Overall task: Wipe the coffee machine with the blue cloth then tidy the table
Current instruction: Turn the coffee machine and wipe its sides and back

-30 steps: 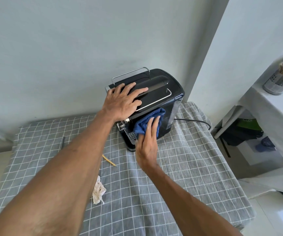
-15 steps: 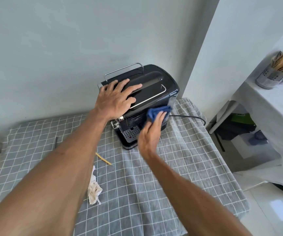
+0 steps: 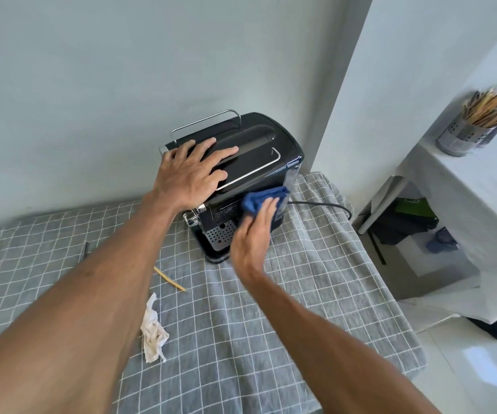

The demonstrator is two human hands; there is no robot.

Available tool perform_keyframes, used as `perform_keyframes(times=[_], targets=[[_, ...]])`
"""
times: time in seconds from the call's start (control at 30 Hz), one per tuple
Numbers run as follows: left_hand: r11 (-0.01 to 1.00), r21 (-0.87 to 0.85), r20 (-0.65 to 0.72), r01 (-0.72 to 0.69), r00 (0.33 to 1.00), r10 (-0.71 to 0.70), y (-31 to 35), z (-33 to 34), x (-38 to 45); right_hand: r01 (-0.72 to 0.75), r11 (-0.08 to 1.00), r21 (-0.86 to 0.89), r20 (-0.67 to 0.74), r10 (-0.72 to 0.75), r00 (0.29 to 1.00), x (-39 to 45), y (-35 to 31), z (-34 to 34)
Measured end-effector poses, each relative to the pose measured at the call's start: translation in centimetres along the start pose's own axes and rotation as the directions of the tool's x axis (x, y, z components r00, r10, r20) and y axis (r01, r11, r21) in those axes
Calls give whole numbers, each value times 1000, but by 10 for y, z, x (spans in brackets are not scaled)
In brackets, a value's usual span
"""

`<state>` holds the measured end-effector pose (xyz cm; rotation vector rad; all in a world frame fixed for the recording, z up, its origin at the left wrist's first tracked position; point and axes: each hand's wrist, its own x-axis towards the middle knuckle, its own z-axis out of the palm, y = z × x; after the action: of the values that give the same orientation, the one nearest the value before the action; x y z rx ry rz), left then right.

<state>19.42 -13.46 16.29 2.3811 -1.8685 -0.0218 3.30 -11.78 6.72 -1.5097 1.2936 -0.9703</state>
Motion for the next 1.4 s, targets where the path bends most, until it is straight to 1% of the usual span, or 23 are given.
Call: perform_keyframes(times=[0.03, 0.1, 0.17, 0.23, 0.3, 0.43, 0.53, 0.6, 0.7, 0.73, 0.8, 0.83, 0.9, 0.97, 1.03, 1.1, 1.13, 1.17, 1.23, 1.27, 1.3, 1.33, 1.4], targets=[[1000, 7, -1, 1, 1000, -1, 0, 0, 0, -43, 999, 10, -52, 43, 998, 16, -5, -8], [1000, 12, 2, 10, 1000, -10, 1, 0, 1, 26, 999, 28, -108, -23, 994, 26, -14, -14], [1000, -2, -3, 30, 1000, -30, 3, -1, 0, 200, 980, 12, -55, -200, 978, 10, -19, -8], [999, -9, 6, 32, 999, -32, 5, -2, 1, 390, 921, -21, 50, -388, 920, -19, -15, 4], [998, -41, 66, 44, 997, -41, 3, -8, 4, 440, 898, -15, 95, -437, 894, -36, -5, 12], [986, -91, 174, 140, 977, -123, 13, -23, 24, 411, 912, -15, 128, -406, 905, -30, 10, 3], [987, 1, 138, 162, 977, -161, 35, -17, 28, 332, 943, -36, 54, -330, 942, -7, 15, -8], [986, -6, 116, 167, 979, -165, 39, -11, 25, 201, 979, -26, -21, -202, 979, 11, 16, -11], [985, -67, 144, 158, 978, -148, 33, -9, 23, -39, 996, 78, -42, 43, 998, 30, 27, -9], [986, -69, 156, 152, 978, -140, 33, -10, 24, -158, 977, 143, -24, 163, 986, 32, 33, -8], [988, -72, 185, 139, 975, -124, 35, -10, 24, -406, 893, 195, 37, 407, 913, 35, 39, -8], [989, -72, 192, 132, 974, -116, 35, -10, 24, -462, 866, 194, 51, 461, 886, 36, 36, -8], [989, -67, 192, 134, 974, -119, 35, -11, 23, -395, 889, 231, 16, 402, 915, 36, 25, -6], [987, -70, 190, 142, 974, -127, 34, -10, 24, -195, 936, 293, -47, 218, 975, 26, 7, 1], [988, -64, 185, 142, 974, -128, 34, -8, 25, 3, 976, 217, -45, 7, 999, 3, -4, 10], [988, -63, 179, 139, 976, -126, 34, -8, 25, 117, 984, 132, 15, -120, 993, -16, 4, 11], [988, -66, 174, 139, 977, -126, 33, -8, 25, 110, 986, 127, 44, -117, 992, -15, 13, 8], [988, -66, 170, 138, 977, -125, 33, -8, 24, 34, 990, 140, 69, -44, 997, -9, 19, 4], [989, -65, 166, 134, 979, -122, 34, -9, 24, -232, 940, 250, 88, 217, 972, 15, 26, -5], [988, -66, 166, 137, 978, -124, 35, -9, 24, -313, 901, 300, 66, 308, 949, 27, 25, -9], [988, -65, 164, 139, 978, -127, 35, -9, 24, -318, 895, 313, 25, 327, 945, 33, 21, -11], [988, -65, 160, 141, 979, -129, 36, -9, 25, -270, 911, 313, -11, 288, 958, 33, 14, -11], [987, -62, 151, 145, 979, -135, 35, -8, 25, -78, 952, 295, -35, 93, 995, 18, -3, -5]])
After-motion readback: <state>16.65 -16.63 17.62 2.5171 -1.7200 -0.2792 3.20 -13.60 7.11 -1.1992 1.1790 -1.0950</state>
